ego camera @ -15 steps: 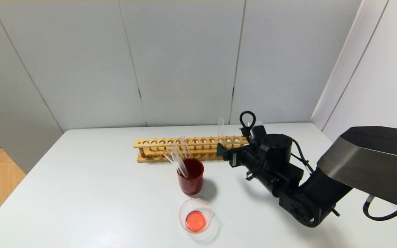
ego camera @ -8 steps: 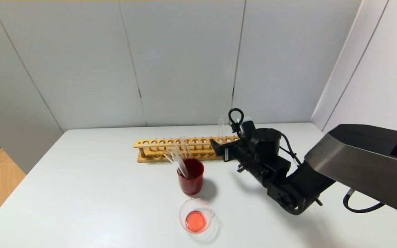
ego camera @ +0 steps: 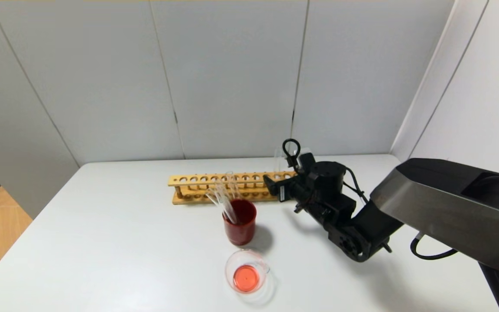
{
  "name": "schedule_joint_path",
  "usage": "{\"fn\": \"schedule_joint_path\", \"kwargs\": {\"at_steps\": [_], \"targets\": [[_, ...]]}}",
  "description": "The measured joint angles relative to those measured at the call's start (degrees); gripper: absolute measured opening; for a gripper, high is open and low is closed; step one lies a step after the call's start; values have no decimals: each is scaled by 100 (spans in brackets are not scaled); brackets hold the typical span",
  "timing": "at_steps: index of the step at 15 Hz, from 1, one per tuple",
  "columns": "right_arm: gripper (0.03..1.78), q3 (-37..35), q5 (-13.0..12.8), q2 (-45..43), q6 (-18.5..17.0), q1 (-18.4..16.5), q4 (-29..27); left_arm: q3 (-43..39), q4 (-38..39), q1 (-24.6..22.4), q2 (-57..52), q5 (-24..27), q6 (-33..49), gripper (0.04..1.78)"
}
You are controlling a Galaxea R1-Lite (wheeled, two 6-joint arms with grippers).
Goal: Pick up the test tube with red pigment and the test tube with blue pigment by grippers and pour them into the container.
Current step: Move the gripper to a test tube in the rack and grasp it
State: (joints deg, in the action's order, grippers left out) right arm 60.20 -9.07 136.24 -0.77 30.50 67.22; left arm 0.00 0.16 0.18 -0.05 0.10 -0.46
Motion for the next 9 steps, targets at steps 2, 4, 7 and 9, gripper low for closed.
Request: {"fn": "schedule_joint_path", "kwargs": {"at_steps": [2,4,7,9], "targets": [[174,101,9,34,9,-24,-29,0,0,0,0,0,2,174],[173,313,9,108,41,-24,-151,0,0,0,0,0,-2,174],[154,645,10,227,59,-13,-346,0,0,0,0,0,0,174],[128,830,15,321,69,-7,-380,0,0,0,0,-2,-2,174]]}}
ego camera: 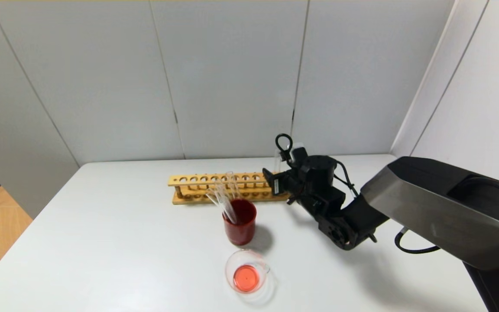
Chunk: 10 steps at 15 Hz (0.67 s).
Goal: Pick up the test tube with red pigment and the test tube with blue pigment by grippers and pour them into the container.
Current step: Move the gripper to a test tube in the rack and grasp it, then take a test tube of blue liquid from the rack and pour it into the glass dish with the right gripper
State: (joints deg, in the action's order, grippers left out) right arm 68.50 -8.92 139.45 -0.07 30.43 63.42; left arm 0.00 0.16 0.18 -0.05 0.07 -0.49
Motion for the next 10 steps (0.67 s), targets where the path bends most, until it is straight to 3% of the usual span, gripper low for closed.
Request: {"fn": "schedule_joint_path", "kwargs": {"at_steps": [5,7,10], "targets": [[43,99,107,110,49,18,1,0,0,0,0,2,0,174],[33,101,110,115,49,5,17,0,0,0,0,2,0,174],[32,101,107,101,34,-6,50,0,0,0,0,0,5,174]]}}
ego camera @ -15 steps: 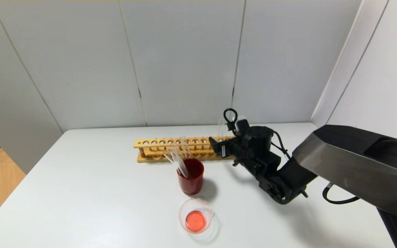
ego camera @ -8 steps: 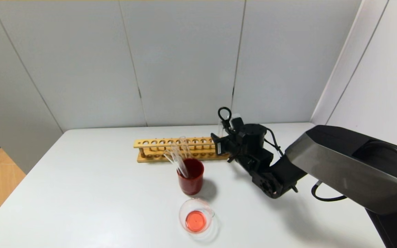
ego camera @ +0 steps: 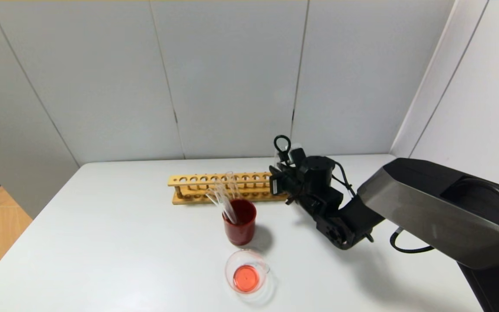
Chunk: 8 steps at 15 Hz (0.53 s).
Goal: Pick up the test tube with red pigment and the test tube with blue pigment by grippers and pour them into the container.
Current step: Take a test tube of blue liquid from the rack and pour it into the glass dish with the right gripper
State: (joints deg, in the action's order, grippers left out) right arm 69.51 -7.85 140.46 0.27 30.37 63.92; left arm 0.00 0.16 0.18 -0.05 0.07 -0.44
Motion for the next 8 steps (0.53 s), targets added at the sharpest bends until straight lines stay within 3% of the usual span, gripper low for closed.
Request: {"fn": "schedule_joint_path", "kwargs": {"at_steps": [4,8], "targets": [[32,30,20,-229,-11,-5,6,0,0,0,0,2,0,174],[32,85,406,-968,-16,22,-90,0,0,0,0,2,0,174]]}}
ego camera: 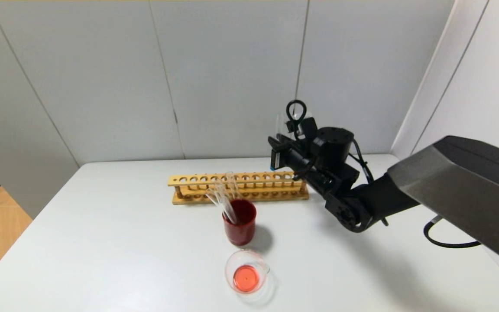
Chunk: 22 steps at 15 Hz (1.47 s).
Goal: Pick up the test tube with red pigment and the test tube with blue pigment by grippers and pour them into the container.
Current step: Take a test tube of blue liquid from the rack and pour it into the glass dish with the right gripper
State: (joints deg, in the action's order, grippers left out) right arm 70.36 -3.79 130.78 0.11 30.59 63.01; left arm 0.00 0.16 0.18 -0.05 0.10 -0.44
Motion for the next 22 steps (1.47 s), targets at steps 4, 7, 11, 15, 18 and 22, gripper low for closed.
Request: {"fn": "schedule_joint_path", "kwargs": {"at_steps": [4,7,11,15,18,22], "targets": [[32,-229,127,-1152,-16,141,-279,0,0,0,0,-2,-5,174],[32,-730,127,-1979,55,240,-328,0,0,0,0,0,0,174],[32,-2037,145,-2783,443,284,-238,0,0,0,0,0,-2,174],[32,-3454,132,-3200,675,428,-133,0,0,0,0,0,0,174],[32,-4283,193,-3181,1268,568,60,0,-2,0,0,0,-2,174],[32,-4586,745,-2822,2712,645,51,0,0,0,0,0,-2,174]]}}
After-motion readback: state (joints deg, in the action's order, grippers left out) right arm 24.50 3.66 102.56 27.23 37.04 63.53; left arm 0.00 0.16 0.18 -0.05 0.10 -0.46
